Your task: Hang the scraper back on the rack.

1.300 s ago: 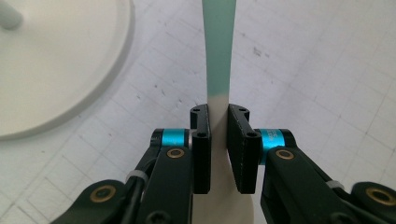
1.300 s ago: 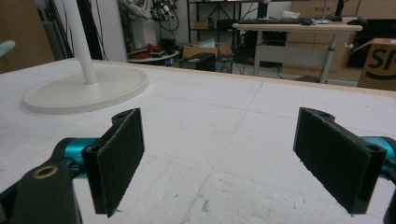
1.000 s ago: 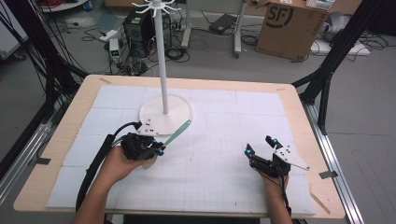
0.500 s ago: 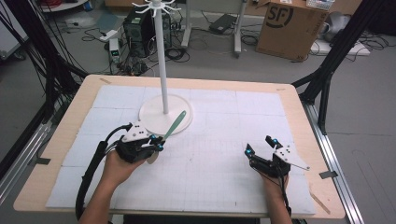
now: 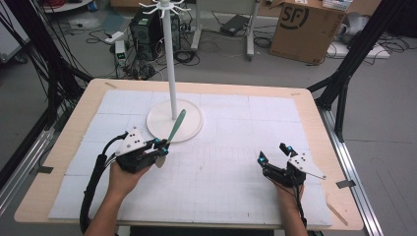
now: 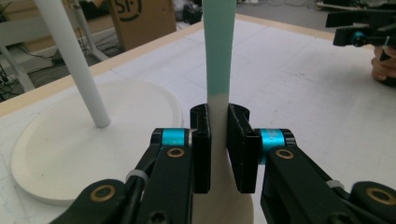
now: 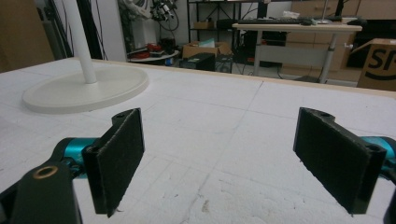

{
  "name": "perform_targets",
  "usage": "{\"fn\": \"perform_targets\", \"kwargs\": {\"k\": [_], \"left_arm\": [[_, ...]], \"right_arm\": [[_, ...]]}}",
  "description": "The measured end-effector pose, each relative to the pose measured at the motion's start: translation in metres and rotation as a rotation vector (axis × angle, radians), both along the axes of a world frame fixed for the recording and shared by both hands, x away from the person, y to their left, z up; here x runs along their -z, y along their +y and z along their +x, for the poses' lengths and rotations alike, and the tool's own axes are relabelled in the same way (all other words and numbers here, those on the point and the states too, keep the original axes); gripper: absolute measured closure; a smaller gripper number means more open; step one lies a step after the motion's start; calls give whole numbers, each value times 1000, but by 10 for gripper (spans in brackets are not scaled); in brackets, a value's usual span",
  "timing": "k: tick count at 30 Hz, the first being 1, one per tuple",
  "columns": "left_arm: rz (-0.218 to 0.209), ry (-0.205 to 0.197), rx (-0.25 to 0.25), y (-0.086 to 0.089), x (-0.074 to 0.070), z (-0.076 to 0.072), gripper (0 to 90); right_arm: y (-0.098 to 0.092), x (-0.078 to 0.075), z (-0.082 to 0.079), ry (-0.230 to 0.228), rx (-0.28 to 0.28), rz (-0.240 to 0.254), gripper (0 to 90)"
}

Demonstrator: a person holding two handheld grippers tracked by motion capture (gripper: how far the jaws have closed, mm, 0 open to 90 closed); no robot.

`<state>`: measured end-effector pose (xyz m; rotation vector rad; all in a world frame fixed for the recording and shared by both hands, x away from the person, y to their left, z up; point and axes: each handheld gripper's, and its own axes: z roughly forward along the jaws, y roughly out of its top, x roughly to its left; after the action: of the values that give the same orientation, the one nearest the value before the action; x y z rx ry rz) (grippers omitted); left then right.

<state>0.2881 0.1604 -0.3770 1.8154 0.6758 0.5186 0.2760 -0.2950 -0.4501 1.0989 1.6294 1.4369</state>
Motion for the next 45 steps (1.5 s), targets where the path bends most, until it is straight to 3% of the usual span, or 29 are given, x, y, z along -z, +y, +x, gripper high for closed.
{"fn": "perform_targets", "kwargs": {"k": [11, 19, 36, 41, 45], "left_arm": [[-60, -68, -86, 4, 2, -6, 802], [-134, -85, -162, 15, 7, -7, 802], [-180, -189, -319, 23, 8, -17, 802], [-182, -195, -332, 23, 8, -16, 802], [-218, -197, -338, 26, 7, -13, 802]], "right_arm": [[0, 0, 0, -1, 1, 0, 156], [0, 0, 0, -1, -1, 0, 157], [0, 0, 0, -2, 0, 0, 156], [0, 0, 0, 0, -1, 1, 156], [0, 0, 0, 0, -1, 0, 157]]}}
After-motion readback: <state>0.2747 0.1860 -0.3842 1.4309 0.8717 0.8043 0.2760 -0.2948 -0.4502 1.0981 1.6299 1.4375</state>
